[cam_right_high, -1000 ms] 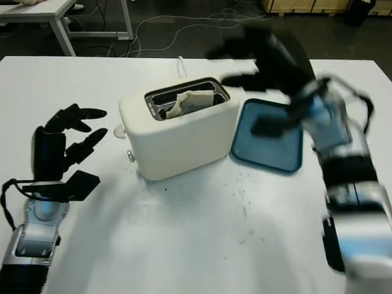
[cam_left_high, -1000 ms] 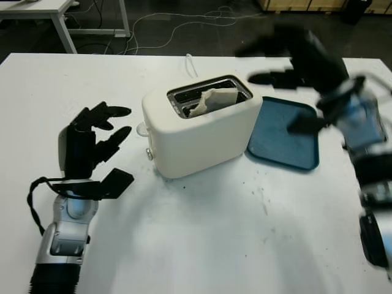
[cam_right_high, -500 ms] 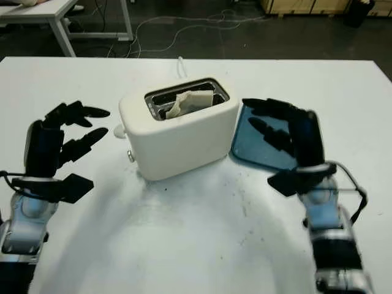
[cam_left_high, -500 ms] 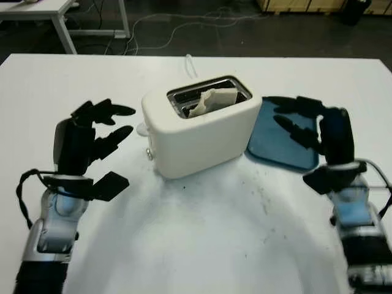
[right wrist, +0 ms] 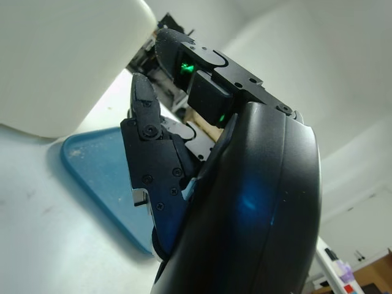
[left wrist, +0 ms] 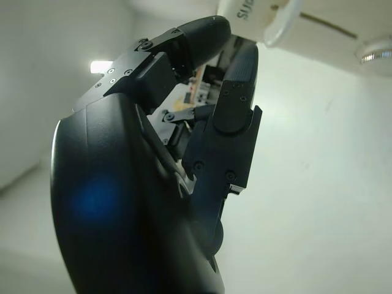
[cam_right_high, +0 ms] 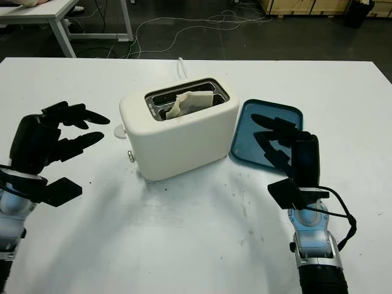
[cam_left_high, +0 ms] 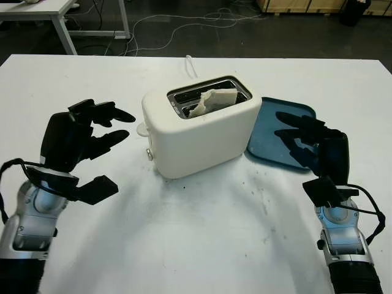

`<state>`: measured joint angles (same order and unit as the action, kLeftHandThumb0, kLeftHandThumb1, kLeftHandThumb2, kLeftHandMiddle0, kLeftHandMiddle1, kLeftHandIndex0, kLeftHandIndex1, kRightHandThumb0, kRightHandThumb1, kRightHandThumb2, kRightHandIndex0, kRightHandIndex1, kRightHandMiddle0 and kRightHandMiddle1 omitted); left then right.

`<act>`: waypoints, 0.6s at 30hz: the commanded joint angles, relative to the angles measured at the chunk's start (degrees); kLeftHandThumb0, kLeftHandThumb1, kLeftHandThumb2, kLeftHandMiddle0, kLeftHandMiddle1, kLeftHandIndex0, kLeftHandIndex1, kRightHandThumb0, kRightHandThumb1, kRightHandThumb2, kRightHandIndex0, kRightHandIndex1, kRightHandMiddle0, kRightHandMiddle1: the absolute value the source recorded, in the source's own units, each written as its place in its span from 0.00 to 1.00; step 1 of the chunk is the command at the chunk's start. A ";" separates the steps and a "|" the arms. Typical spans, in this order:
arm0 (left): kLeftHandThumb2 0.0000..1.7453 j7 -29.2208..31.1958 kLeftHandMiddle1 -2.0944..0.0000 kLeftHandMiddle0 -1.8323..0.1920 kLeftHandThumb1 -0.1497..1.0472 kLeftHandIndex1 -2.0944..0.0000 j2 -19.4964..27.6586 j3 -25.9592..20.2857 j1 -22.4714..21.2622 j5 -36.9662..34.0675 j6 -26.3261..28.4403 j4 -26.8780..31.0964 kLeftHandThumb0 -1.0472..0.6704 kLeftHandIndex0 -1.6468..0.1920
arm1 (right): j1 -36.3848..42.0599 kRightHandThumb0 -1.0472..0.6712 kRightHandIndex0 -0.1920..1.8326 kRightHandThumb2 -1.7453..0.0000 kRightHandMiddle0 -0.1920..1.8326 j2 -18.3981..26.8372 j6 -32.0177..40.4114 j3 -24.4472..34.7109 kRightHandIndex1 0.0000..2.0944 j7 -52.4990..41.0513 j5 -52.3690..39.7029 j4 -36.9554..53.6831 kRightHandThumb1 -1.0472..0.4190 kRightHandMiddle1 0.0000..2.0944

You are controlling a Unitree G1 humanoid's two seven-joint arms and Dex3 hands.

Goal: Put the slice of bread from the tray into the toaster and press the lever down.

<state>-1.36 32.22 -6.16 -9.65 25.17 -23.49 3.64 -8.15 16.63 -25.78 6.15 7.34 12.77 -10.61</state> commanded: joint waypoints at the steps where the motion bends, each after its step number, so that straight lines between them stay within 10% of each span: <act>1: 0.03 0.79 0.38 0.54 0.89 0.68 2.15 0.31 -1.78 1.42 -1.46 -0.99 0.44 0.44 | -0.78 0.50 0.54 0.89 0.60 -0.62 0.92 -0.65 0.34 -0.11 0.49 -1.10 0.09 0.00; 18: 0.08 9.97 0.48 0.47 0.89 0.90 8.08 5.92 -9.35 5.61 -0.64 -3.86 0.43 0.34 | -2.55 0.47 0.54 0.89 0.61 -1.85 -0.11 -3.13 0.34 0.91 2.09 -4.42 0.09 0.00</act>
<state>7.79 39.28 -1.07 -17.97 30.08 -23.36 0.34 -10.20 15.20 -25.63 3.30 7.65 14.52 -14.36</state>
